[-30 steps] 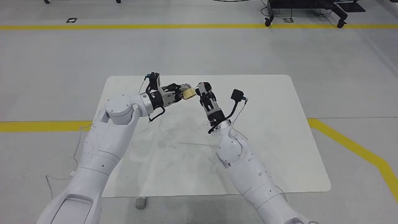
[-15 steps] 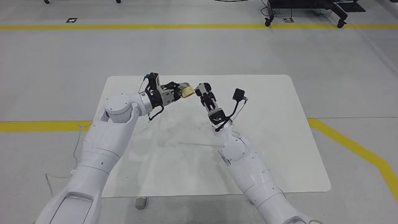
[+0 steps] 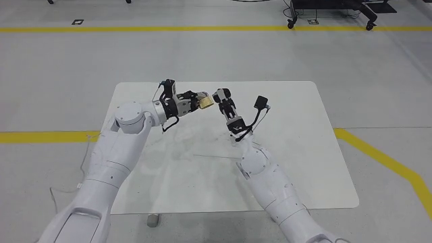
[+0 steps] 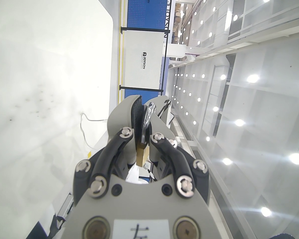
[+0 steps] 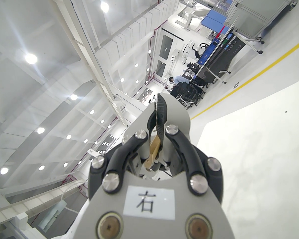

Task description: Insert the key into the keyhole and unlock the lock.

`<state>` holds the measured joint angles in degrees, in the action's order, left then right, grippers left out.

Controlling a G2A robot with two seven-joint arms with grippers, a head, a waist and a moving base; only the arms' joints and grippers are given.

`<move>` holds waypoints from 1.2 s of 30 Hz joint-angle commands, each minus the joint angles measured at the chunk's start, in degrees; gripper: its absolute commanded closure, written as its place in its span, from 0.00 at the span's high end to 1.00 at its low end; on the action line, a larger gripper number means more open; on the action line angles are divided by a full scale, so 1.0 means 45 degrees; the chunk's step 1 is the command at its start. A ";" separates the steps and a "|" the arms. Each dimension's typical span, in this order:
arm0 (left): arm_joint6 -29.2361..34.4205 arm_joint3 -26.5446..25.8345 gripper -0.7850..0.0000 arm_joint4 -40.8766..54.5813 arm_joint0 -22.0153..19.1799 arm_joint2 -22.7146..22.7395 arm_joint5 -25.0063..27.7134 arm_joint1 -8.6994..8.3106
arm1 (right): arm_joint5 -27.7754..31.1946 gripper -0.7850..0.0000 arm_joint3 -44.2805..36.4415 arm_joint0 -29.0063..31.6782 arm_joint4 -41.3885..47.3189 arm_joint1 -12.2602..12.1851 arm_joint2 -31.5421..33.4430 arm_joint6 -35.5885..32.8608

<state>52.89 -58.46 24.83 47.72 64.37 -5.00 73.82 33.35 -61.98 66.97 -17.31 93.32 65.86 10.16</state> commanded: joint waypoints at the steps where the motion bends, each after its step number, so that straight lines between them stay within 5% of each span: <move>1: -0.0069 -0.0032 0.00 -0.0038 0.0012 -0.0027 0.0021 0.0001 | 0.0061 0.00 0.0018 -0.0021 -0.0020 0.0002 -0.0025 -0.0016; 36: -0.0364 0.0204 0.00 0.0521 -0.0079 0.0005 -0.0267 0.0010 | 0.0610 0.00 -0.0179 0.0283 -0.1384 -0.0238 0.0031 -0.0475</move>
<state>51.24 -57.54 27.01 47.35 64.39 -6.12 73.85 36.06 -62.74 68.17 -23.30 92.31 65.96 8.10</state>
